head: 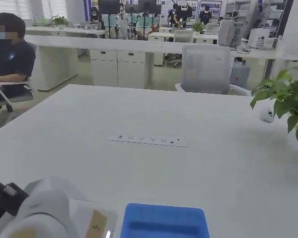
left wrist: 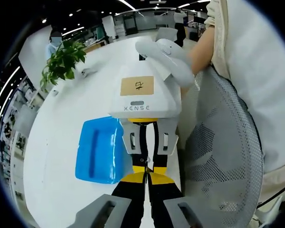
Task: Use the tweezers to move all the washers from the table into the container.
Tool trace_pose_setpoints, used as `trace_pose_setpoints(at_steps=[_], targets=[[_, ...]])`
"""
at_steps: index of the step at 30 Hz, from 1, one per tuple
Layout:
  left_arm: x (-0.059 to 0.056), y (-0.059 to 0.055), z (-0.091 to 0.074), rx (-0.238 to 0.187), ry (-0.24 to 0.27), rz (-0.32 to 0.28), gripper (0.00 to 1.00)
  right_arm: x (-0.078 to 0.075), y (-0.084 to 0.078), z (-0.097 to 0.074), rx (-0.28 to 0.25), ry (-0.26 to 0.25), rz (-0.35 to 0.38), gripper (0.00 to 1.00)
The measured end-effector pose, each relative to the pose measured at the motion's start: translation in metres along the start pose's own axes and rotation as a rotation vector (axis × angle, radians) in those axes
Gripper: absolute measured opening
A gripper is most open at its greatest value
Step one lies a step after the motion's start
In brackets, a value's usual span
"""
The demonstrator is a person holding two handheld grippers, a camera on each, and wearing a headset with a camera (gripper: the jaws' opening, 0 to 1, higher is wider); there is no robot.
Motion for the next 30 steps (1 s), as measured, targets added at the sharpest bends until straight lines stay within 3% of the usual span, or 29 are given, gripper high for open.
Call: trace_pose_setpoints(at_steps=[2,3,9,11,14,15,19,21,23,24,30], targets=[[0.002,-0.001,0.001,-0.008,0.007,-0.033,0.00,-0.001,0.000,0.000,-0.003,0.006,0.000,0.03],[0.002,-0.002,0.001,-0.027,0.002,-0.086,0.00,-0.003,-0.001,-0.001,-0.001,0.015,0.027,0.03],[0.011,-0.009,-0.010,-0.165,0.067,-0.314,0.16,-0.017,-0.005,-0.005,-0.083,0.084,0.270,0.03],[0.011,-0.014,-0.014,-0.204,0.092,-0.389,0.21,-0.023,-0.005,-0.009,-0.127,0.100,0.345,0.03],[0.012,-0.022,-0.018,-0.244,0.171,-0.478,0.28,-0.029,-0.001,-0.019,-0.208,0.153,0.478,0.03],[0.010,-0.020,-0.021,-0.286,0.180,-0.523,0.31,-0.034,0.001,-0.025,-0.244,0.160,0.509,0.03],[0.008,-0.017,-0.030,-0.419,0.203,-0.648,0.39,-0.042,0.000,-0.042,-0.272,0.160,0.544,0.03],[0.011,-0.017,-0.041,-0.515,0.254,-0.721,0.41,-0.046,0.001,-0.052,-0.298,0.156,0.563,0.03],[0.012,-0.017,-0.048,-0.563,0.279,-0.755,0.45,-0.049,0.001,-0.059,-0.313,0.152,0.575,0.03],[0.012,-0.017,-0.051,-0.584,0.293,-0.764,0.47,-0.050,0.001,-0.064,-0.320,0.149,0.579,0.03],[0.012,-0.015,-0.052,-0.612,0.326,-0.809,0.62,-0.056,-0.002,-0.087,-0.325,0.109,0.580,0.03]])
Point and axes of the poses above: the centre of the closed fingertips' face, and the gripper's own axes: z roughly forward along the fingers, x roughly to its left, y roughly out of its top, the point moved 1 cm from there along -z, roughly backward along the fingers, and after that the axes turned 15 degrees about x, right-handed, at the moved point
